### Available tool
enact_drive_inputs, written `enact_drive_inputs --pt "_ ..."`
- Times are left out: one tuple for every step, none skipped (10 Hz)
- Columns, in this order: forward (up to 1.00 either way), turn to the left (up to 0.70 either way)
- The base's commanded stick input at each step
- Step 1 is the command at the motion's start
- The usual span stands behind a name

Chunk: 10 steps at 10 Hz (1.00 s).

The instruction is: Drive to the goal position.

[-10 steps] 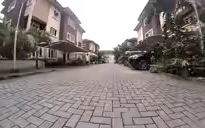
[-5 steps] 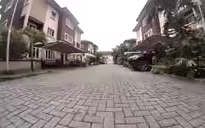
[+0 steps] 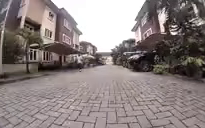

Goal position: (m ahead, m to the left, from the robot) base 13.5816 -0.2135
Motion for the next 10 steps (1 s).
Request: enact_drive_inputs --pt "0.70 0.00" --pt "0.70 0.00" --pt "0.70 0.00" --pt "0.70 0.00" --pt "0.70 0.00" --pt "0.70 0.00" --pt "0.70 0.00" --pt "0.70 0.00" --pt "0.70 0.00" --pt "0.70 0.00"
